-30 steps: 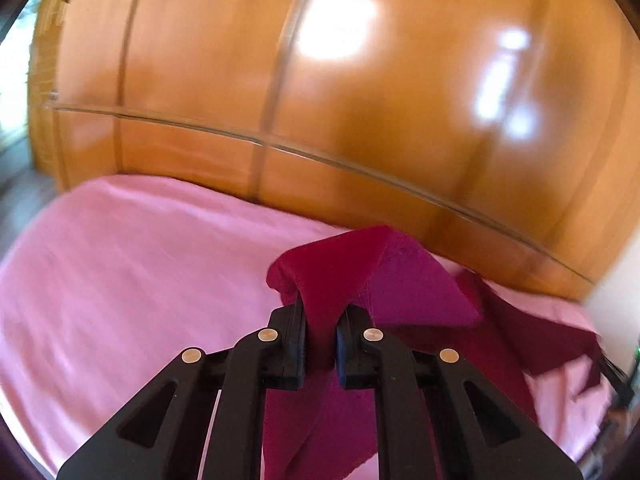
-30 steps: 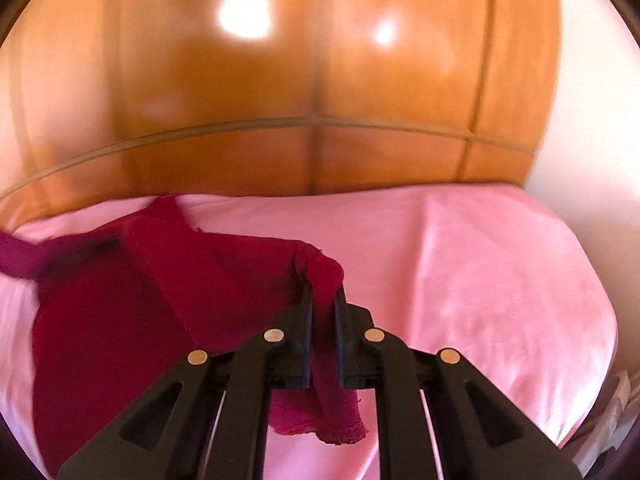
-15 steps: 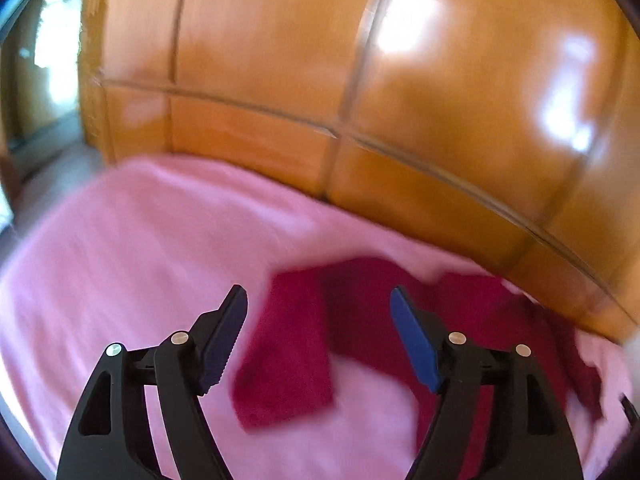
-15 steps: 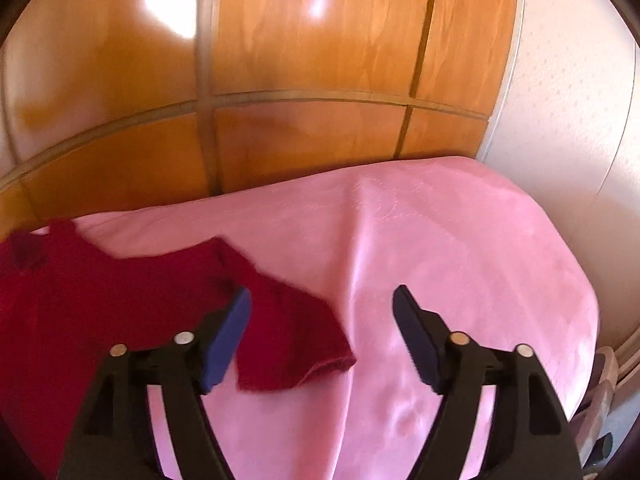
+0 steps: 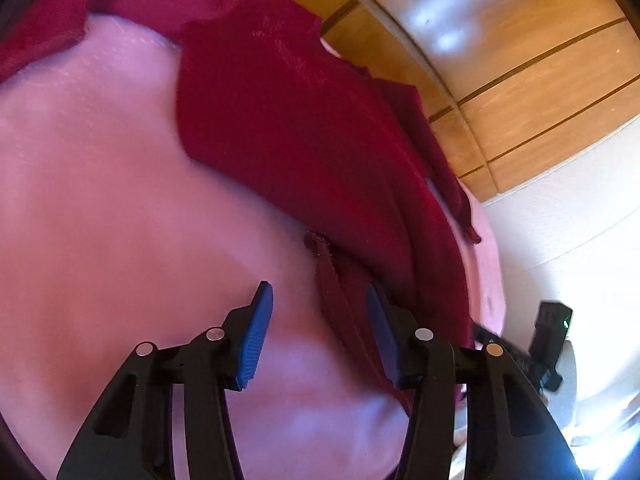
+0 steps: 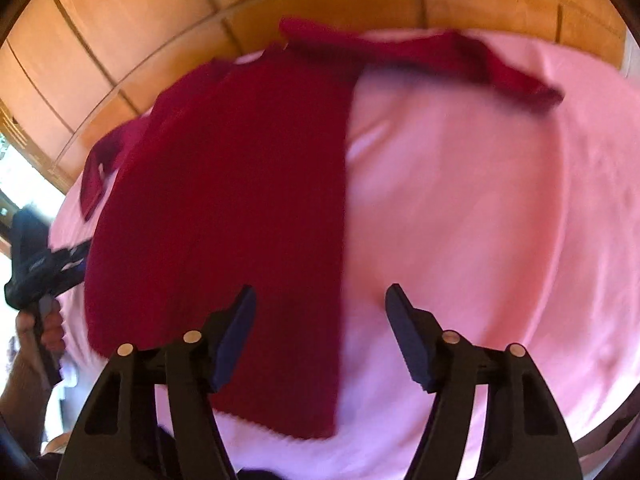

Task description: Fold small clothes

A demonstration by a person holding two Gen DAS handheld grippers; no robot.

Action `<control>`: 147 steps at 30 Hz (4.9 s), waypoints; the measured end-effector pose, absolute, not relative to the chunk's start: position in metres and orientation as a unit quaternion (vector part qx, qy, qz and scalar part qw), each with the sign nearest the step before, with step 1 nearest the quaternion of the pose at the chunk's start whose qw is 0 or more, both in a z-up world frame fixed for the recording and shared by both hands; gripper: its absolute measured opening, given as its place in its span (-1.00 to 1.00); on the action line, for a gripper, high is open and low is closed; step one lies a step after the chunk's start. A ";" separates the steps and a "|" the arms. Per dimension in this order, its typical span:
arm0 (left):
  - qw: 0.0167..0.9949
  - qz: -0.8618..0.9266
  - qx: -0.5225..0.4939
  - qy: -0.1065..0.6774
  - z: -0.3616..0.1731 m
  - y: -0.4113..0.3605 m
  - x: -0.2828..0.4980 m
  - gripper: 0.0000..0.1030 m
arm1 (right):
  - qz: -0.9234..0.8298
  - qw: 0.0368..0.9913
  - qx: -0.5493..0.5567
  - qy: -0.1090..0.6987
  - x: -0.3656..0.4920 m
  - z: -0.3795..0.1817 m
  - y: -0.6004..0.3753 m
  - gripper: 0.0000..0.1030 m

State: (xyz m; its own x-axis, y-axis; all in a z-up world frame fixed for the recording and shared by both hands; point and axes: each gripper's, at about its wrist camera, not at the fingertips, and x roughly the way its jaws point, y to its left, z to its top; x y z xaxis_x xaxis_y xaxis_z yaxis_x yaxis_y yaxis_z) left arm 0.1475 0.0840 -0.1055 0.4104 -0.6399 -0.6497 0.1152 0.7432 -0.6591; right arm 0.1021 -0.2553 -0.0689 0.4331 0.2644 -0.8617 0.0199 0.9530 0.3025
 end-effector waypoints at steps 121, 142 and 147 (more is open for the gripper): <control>0.890 0.047 -0.137 0.433 -0.088 0.201 0.189 0.41 | -0.191 0.911 0.085 0.357 0.226 0.015 -0.402 0.88; 0.892 0.104 0.031 0.438 -0.130 0.253 0.327 -0.82 | 0.035 0.892 0.093 0.441 0.264 -0.080 -0.186 0.90; 0.916 0.094 -0.038 0.388 -0.072 0.305 0.299 -0.83 | 0.032 0.893 0.086 0.442 0.262 -0.082 -0.181 0.91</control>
State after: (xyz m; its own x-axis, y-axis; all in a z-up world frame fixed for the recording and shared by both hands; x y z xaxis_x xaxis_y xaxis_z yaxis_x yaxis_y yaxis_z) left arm 0.2990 0.3054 -0.0718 0.6814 0.1419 -0.7180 -0.2014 0.9795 0.0024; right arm 0.2616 -0.1814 -0.0819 0.6081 0.1325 -0.7827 0.0200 0.9831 0.1819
